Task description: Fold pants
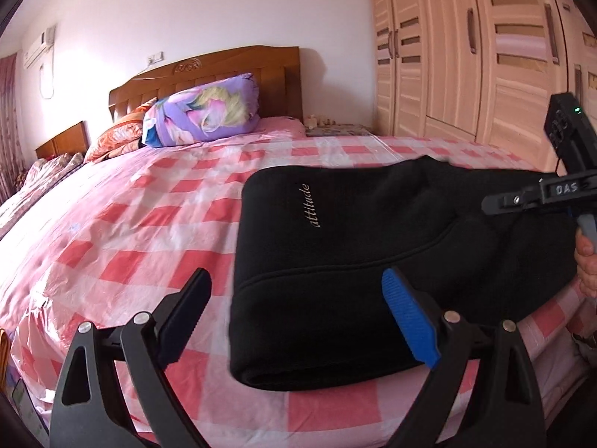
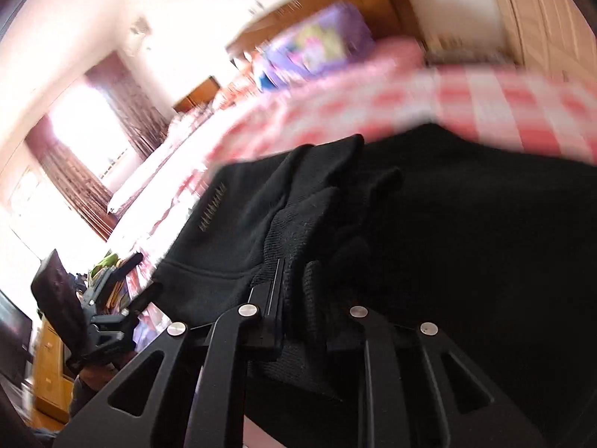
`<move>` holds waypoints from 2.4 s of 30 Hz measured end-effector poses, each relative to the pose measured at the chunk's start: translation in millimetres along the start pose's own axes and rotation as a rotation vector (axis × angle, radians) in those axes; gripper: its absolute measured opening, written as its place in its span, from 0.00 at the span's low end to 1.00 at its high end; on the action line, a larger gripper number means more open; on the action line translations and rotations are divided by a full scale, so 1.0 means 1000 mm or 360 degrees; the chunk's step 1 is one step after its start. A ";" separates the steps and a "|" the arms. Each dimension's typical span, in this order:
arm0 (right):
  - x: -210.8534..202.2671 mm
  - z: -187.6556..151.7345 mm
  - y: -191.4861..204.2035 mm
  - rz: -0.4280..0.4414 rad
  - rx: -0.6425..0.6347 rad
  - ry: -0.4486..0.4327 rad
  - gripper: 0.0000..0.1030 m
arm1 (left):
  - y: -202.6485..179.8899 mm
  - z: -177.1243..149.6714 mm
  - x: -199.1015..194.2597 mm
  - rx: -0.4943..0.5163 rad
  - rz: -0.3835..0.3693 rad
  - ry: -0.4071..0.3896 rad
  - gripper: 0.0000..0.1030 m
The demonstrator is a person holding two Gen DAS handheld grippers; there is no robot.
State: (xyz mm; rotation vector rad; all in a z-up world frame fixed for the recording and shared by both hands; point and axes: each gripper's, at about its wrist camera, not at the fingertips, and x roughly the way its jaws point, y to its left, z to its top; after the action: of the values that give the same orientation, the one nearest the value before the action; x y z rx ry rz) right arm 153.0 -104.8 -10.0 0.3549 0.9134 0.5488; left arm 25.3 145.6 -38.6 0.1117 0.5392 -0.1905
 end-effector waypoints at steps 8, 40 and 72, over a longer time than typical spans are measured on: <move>-0.024 0.002 0.003 -0.0016 -0.0014 -0.0046 0.17 | -0.015 0.002 0.009 0.0106 0.0057 0.0059 0.90; -0.198 -0.068 -0.105 -0.0714 0.0355 -0.0560 0.79 | -0.066 0.076 0.041 -0.0032 -0.0116 0.0173 0.98; -0.225 -0.084 -0.169 -0.0589 0.0645 -0.0936 0.28 | -0.172 0.053 0.101 0.0244 -0.0302 0.0461 0.99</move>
State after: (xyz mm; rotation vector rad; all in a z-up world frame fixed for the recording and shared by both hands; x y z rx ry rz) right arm 23.9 -368.5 1.8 0.6549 0.4895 -0.0956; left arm 101.1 -46.0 -55.6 0.2399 0.8248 -0.4045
